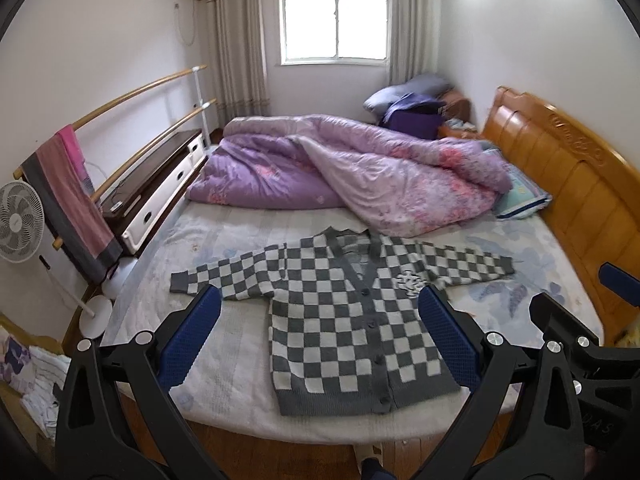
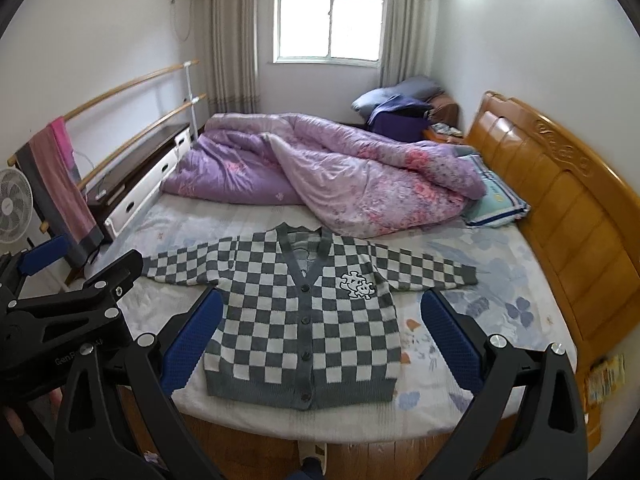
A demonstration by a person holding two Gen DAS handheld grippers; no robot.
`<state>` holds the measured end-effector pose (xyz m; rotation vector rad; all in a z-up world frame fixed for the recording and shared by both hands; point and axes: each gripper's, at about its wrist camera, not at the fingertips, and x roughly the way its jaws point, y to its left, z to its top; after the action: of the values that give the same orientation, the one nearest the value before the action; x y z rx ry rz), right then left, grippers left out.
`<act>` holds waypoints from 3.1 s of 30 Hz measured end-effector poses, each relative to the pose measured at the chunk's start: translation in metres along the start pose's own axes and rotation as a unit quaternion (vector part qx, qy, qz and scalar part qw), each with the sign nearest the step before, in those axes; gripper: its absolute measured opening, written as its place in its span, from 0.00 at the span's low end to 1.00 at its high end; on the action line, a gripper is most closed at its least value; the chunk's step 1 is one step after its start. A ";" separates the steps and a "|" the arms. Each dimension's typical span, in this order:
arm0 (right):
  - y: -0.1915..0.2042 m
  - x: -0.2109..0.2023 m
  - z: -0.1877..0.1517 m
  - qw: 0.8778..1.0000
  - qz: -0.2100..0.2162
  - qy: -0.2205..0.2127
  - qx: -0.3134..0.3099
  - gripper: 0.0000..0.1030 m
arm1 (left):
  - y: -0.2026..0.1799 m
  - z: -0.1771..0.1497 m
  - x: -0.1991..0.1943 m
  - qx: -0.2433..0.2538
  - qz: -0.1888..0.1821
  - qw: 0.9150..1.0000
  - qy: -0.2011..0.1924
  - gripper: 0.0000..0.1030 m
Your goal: Fold large clothes
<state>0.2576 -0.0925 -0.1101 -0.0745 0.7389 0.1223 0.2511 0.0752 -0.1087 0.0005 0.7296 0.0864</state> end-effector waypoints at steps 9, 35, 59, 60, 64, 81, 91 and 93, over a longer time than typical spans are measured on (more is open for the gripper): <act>0.005 0.140 0.043 0.994 0.035 0.064 -0.078 0.93 | 0.002 0.030 0.154 -0.016 0.020 0.996 0.089 0.95; 0.239 0.500 0.026 0.964 0.046 0.246 -0.096 0.58 | 0.415 -0.103 0.519 -0.327 -0.025 0.903 0.279 0.95; 0.248 0.693 -0.066 0.911 0.155 0.375 0.072 0.09 | 0.560 -0.193 0.662 -0.499 0.008 0.826 0.263 0.19; 0.249 0.695 -0.066 0.910 0.157 0.376 0.074 0.09 | 0.561 -0.195 0.659 -0.502 0.009 0.825 0.259 0.12; 0.247 0.710 -0.068 0.900 0.174 0.385 0.103 0.05 | 0.558 -0.177 0.641 -0.475 0.019 0.846 0.241 0.10; 0.136 0.682 -0.043 0.894 0.252 0.345 0.133 0.08 | 0.303 0.028 0.535 -0.268 -0.088 0.957 0.066 0.10; -0.131 0.601 -0.067 0.938 0.118 0.279 0.168 0.08 | 0.052 0.033 0.622 -0.243 -0.212 0.936 0.139 0.10; -0.185 0.587 -0.079 0.940 0.093 0.272 0.183 0.08 | 0.010 0.024 0.644 -0.233 -0.216 0.934 0.163 0.10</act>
<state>0.6603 -0.2347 -0.5604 0.3319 1.3109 0.1431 0.7442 0.1365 -0.5190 -0.6415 1.0117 -0.1687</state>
